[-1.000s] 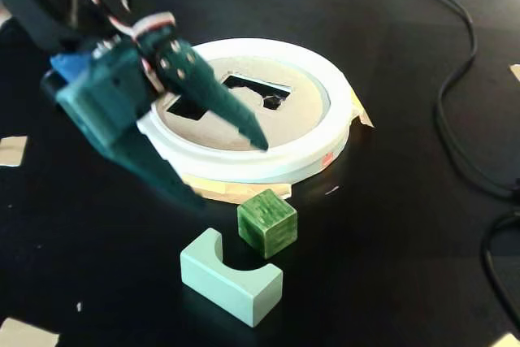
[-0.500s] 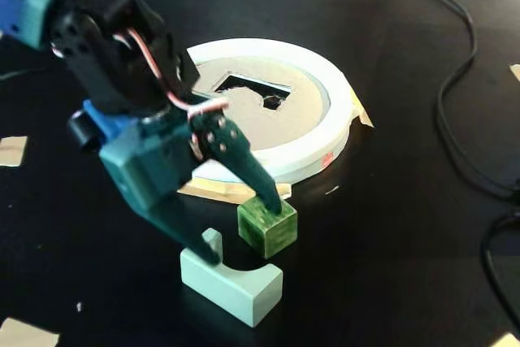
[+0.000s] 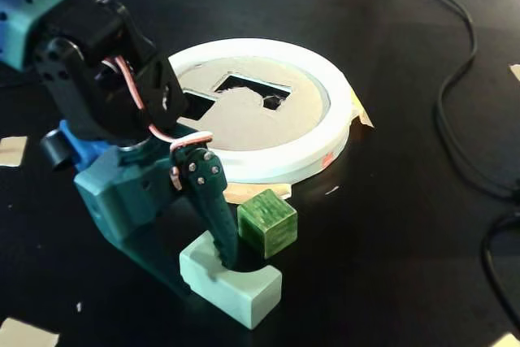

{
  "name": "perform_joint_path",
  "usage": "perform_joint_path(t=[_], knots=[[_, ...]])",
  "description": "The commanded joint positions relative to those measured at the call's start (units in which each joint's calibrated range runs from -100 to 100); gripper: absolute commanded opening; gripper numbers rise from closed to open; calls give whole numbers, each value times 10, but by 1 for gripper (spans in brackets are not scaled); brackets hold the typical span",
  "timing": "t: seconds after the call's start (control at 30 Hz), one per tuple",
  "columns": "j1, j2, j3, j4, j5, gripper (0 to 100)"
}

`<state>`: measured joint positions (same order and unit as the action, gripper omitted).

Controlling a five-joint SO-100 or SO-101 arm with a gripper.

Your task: Pick up the U shape block and drop it in corresponding U shaped hole

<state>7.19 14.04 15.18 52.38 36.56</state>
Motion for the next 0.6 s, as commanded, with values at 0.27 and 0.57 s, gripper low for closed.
perform_joint_path(t=[0.27,0.57], knots=[[-1,42,-47,3,0,28],[0,35,-47,5,0,27]])
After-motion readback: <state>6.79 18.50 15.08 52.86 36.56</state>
